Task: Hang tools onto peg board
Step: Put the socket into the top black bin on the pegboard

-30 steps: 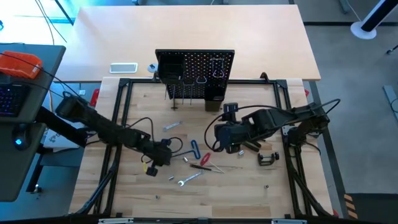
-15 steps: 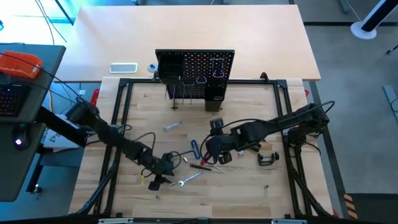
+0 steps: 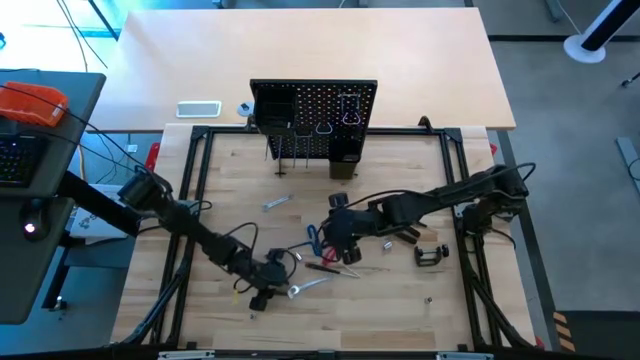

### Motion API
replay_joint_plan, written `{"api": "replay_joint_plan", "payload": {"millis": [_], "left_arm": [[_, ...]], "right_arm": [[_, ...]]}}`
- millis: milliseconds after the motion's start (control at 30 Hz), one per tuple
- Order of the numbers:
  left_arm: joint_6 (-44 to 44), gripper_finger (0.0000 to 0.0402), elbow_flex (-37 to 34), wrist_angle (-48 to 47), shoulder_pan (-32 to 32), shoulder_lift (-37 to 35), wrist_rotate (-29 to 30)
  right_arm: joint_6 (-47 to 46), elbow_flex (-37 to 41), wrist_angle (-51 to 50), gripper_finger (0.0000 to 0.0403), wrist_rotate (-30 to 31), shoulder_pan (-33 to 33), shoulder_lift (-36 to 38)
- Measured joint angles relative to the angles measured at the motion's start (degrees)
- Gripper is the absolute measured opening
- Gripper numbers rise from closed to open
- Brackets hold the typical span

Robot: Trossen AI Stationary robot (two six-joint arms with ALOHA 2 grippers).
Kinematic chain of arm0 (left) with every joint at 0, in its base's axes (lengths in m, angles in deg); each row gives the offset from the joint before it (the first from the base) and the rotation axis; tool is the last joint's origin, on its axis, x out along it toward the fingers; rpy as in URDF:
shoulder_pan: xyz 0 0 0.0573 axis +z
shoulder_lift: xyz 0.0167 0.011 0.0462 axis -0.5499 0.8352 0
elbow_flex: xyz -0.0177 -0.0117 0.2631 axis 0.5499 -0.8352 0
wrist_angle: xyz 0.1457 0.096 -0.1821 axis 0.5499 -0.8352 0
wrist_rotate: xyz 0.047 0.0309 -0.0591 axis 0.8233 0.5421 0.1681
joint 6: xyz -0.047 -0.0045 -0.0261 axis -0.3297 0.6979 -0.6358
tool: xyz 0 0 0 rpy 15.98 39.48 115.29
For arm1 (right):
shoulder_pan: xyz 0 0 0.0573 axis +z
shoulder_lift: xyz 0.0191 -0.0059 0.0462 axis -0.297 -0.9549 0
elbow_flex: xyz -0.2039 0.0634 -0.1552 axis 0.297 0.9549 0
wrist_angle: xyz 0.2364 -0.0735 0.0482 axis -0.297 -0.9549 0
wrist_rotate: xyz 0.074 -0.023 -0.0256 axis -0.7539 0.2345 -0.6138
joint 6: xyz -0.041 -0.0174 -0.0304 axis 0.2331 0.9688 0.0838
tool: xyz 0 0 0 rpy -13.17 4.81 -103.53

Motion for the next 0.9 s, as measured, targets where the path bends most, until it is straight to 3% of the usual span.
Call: {"api": "replay_joint_plan", "payload": {"millis": [333, 467, 900], "left_arm": [[3.7, 0.0126, -0.1, -0.7, 4.4, 0.1, 6.7], [4.4, 0.0122, -0.1, -0.7, 6.8, 0.1, 9.1], [6.4, 0.0121, -0.1, -1.0, 10.7, 0.0, 7.2]], "right_arm": [[-1.3, 9.2, 16.1, 0.0193, -13.1, -1.1, 0.0], [-1.4, 12.6, 20.2, 0.0193, -15.0, -1.1, -0.1], [-3.1, 14.1, 27.9, 0.0193, -15.3, -2.8, -6.2]]}}
